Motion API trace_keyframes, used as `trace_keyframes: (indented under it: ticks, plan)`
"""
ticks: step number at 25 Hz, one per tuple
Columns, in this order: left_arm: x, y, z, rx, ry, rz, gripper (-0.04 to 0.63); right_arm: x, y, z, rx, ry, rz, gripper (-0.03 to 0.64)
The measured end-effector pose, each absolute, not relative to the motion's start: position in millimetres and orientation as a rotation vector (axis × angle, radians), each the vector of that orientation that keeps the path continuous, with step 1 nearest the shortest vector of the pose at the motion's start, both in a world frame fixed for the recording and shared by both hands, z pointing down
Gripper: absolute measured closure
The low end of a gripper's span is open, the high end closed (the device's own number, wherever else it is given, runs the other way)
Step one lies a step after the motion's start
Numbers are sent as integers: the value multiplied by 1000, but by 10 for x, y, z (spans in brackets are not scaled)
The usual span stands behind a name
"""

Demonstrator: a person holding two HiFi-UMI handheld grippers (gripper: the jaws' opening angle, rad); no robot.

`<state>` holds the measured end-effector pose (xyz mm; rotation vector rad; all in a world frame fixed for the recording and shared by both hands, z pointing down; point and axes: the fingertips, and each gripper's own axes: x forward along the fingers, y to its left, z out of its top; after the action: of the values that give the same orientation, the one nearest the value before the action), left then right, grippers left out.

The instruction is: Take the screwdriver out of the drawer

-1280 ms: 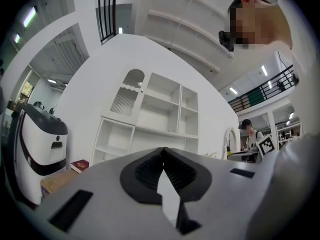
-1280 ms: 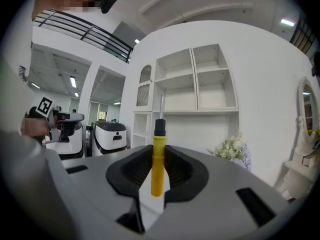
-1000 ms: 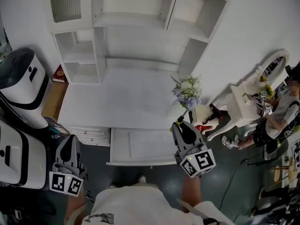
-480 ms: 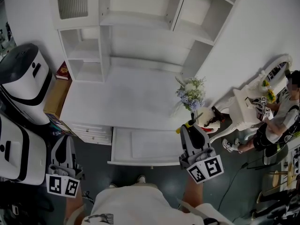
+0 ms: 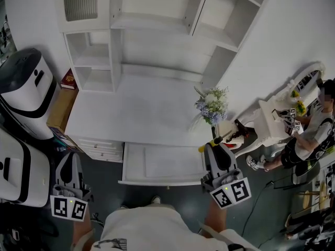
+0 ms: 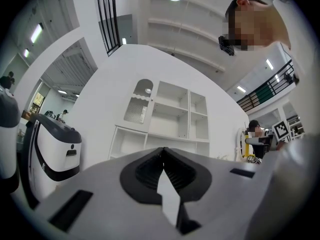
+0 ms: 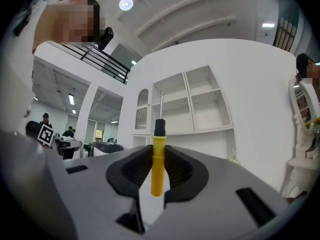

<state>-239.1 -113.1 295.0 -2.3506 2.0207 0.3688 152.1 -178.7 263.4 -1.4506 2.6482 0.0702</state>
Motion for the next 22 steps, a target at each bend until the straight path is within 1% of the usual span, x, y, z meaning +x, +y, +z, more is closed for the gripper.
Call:
trace_keyframes:
  ticks: [22]
  plan:
    - [-2276, -1290, 2875, -2420, 1945, 350, 580, 1356, -1818, 2709, -1443, 2684, 50, 534]
